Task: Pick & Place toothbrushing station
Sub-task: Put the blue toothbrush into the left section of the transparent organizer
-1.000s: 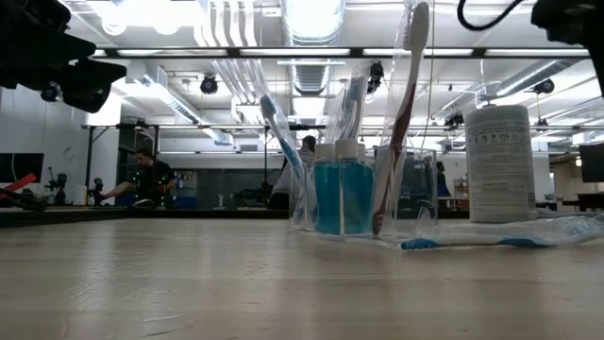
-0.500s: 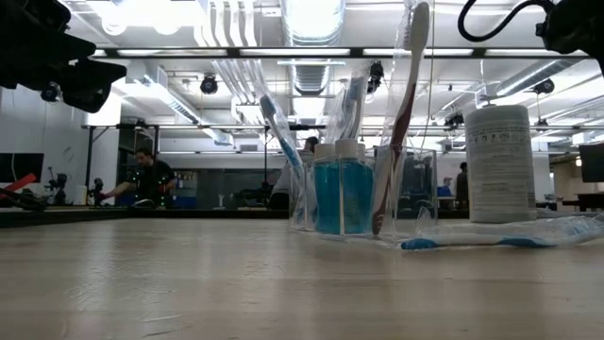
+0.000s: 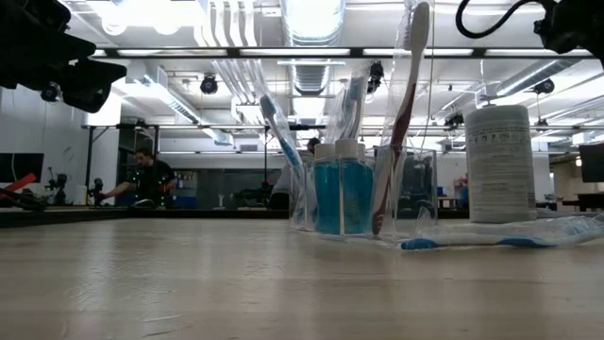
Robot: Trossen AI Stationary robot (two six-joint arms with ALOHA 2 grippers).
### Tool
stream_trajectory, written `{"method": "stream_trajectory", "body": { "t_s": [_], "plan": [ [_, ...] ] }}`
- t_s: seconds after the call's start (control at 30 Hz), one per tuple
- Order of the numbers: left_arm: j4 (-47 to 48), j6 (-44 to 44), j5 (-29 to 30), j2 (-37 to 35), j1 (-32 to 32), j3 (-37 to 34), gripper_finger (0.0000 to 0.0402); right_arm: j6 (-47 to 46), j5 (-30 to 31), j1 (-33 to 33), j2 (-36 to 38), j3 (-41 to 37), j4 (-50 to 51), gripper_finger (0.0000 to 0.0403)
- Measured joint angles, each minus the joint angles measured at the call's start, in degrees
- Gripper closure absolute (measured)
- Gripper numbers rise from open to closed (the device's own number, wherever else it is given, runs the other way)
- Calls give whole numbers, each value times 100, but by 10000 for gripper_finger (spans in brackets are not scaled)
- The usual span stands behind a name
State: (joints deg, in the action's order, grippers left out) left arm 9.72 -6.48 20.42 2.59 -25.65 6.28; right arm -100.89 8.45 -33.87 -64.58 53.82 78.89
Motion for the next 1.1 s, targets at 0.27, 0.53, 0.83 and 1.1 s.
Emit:
{"method": "stream_trajectory", "body": {
  "t_s": [0.27,0.53,0.83,1.1],
  "plan": [
    [0,0,-1,0,-1,0,174,62,-255,-11,-2,-60,205,289],
    [0,0,-1,0,-1,0,174,-246,-252,-11,-14,-65,295,266],
    [-1,1,0,0,0,0,174,-471,-250,-11,-15,-185,551,211],
    [0,0,-1,0,-2,0,174,-354,-247,-11,-13,-712,422,214]
  ]
}}
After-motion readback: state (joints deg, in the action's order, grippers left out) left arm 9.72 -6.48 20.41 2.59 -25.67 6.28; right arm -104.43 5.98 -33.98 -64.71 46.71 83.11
